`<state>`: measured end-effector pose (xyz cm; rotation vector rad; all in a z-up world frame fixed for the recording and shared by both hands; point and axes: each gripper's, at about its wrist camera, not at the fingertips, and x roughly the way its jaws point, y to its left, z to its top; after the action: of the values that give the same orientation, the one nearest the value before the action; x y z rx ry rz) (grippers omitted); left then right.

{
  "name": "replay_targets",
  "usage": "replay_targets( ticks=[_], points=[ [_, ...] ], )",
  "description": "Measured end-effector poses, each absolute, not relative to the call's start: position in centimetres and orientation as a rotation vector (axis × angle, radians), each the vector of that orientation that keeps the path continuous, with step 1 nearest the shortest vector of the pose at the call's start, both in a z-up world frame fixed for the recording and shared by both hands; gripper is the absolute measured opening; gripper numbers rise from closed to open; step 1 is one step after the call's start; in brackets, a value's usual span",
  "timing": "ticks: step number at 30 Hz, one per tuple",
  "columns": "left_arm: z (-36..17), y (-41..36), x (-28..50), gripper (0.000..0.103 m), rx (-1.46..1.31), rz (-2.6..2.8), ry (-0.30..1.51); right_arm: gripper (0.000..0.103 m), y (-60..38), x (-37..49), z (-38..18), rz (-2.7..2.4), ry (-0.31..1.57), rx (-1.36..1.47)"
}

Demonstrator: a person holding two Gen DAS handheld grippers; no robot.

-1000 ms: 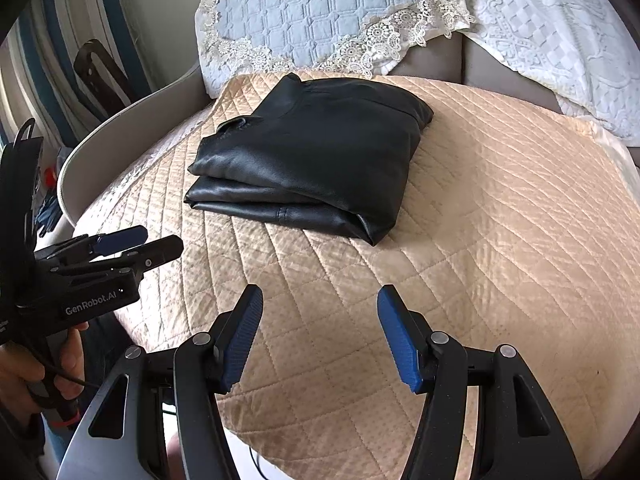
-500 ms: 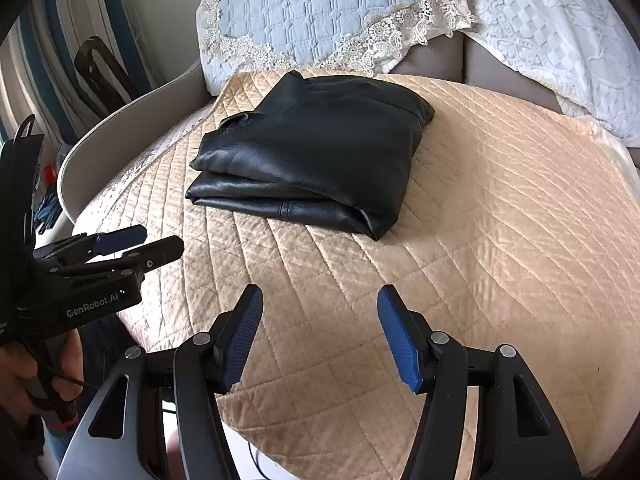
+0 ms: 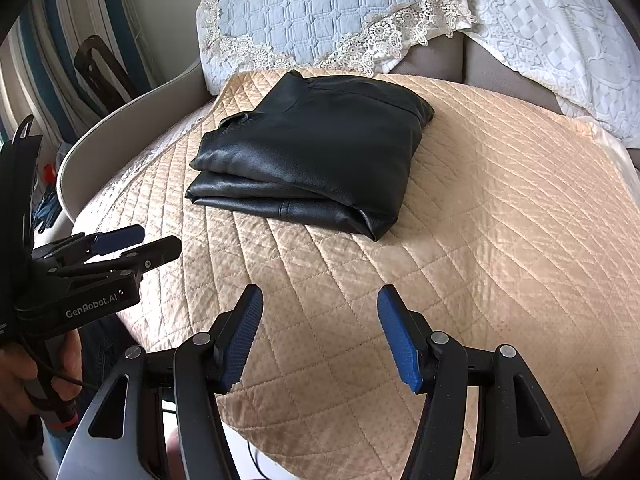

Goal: Fold large clothes

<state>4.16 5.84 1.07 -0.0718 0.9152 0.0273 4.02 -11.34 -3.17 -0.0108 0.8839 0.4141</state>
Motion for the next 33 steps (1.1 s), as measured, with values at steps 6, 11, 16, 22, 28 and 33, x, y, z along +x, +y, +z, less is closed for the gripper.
replay_targets(
  ticks=[6, 11, 16, 22, 28, 33],
  points=[
    [0.99, 5.69, 4.06, 0.063, -0.074, 0.038, 0.909, 0.06, -11.51, 4.02, -3.19, 0.412, 0.886, -0.009],
    [0.74, 5.84, 4.05, 0.063, -0.081, 0.063, 0.906, 0.06, -11.51, 4.0, -3.19, 0.41, 0.885, -0.009],
    [0.49, 5.97, 4.21, 0.063, -0.083, 0.06, 0.922, 0.06, -11.52, 4.08, -3.17, 0.413, 0.887, -0.009],
    [0.45, 5.79, 4.29, 0.063, -0.084, 0.039, 0.927, 0.06, -11.56, 4.16, -3.19, 0.414, 0.888, -0.01],
    [0.43, 5.59, 4.14, 0.063, -0.084, 0.036, 0.925, 0.06, -11.52, 4.16, -3.24, 0.412, 0.89, -0.009],
    [0.5, 5.78, 4.03, 0.063, -0.113, 0.026, 0.925, 0.06, -11.47, 4.16, -3.36, 0.414, 0.891, -0.01]
  ],
)
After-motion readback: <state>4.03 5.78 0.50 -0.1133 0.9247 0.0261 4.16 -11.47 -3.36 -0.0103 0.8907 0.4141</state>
